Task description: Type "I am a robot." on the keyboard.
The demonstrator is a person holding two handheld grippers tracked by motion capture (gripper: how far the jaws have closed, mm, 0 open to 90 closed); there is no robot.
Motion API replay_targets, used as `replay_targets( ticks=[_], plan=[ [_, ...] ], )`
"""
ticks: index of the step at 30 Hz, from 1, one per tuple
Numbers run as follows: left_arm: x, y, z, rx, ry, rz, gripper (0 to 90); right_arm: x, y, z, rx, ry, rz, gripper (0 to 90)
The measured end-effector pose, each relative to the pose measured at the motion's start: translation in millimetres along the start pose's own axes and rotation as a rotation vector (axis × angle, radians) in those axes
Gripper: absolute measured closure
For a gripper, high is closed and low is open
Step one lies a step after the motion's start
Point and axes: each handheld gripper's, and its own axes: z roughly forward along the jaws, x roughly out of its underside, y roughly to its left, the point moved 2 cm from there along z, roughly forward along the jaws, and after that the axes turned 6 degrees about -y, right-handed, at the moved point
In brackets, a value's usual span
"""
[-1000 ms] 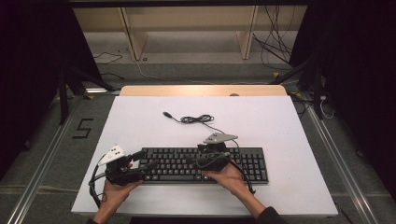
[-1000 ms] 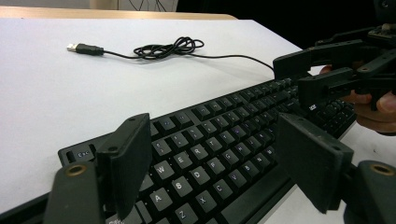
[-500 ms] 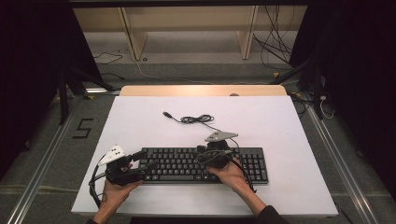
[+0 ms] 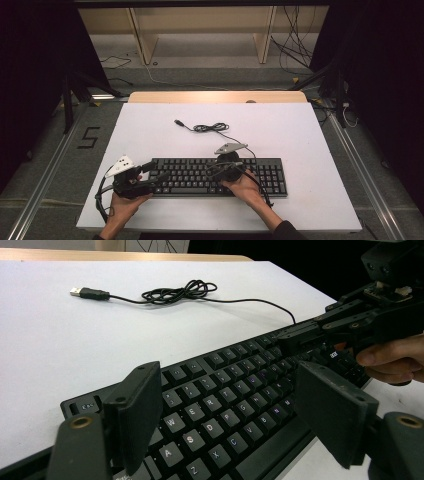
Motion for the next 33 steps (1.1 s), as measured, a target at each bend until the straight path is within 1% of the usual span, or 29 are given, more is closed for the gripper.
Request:
replay_targets(
  ticks=[7,13,16,18,23,26,28,31,33],
  plan=[
    [0.0,-0.2,0.0,0.000,0.000,0.000,26.9,4.3,0.4,7.3,0.003,0.040,-0.003,90.0],
    [-0.1,-0.1,-0.2,0.000,-0.001,0.000,26.9,8.4,2.0,13.1,0.011,0.072,-0.020,90.0],
    [0.0,0.0,0.0,0.000,0.001,0.000,26.9,11.1,2.8,15.5,0.022,0.080,-0.037,90.0],
    [0.1,-0.4,0.2,0.000,0.000,0.000,26.9,11.6,4.0,16.1,0.027,0.074,-0.048,90.0],
    [0.2,-0.7,0.2,-0.001,0.002,0.001,26.9,11.3,4.4,15.6,0.027,0.076,-0.042,90.0],
    [0.1,0.0,0.0,-0.002,0.002,0.001,26.9,10.3,3.2,13.1,0.019,0.060,-0.015,90.0],
    [0.1,0.4,-0.1,-0.003,0.002,0.001,26.9,8.1,2.6,9.3,0.014,0.032,-0.002,90.0],
    [0.1,0.5,0.1,-0.002,0.004,0.000,26.9,4.3,2.3,1.6,0.008,-0.011,0.014,86.3],
    [0.1,0.1,0.3,-0.004,0.002,-0.002,26.9,2.8,1.9,-3.4,-0.002,-0.034,0.030,81.4]
  ],
)
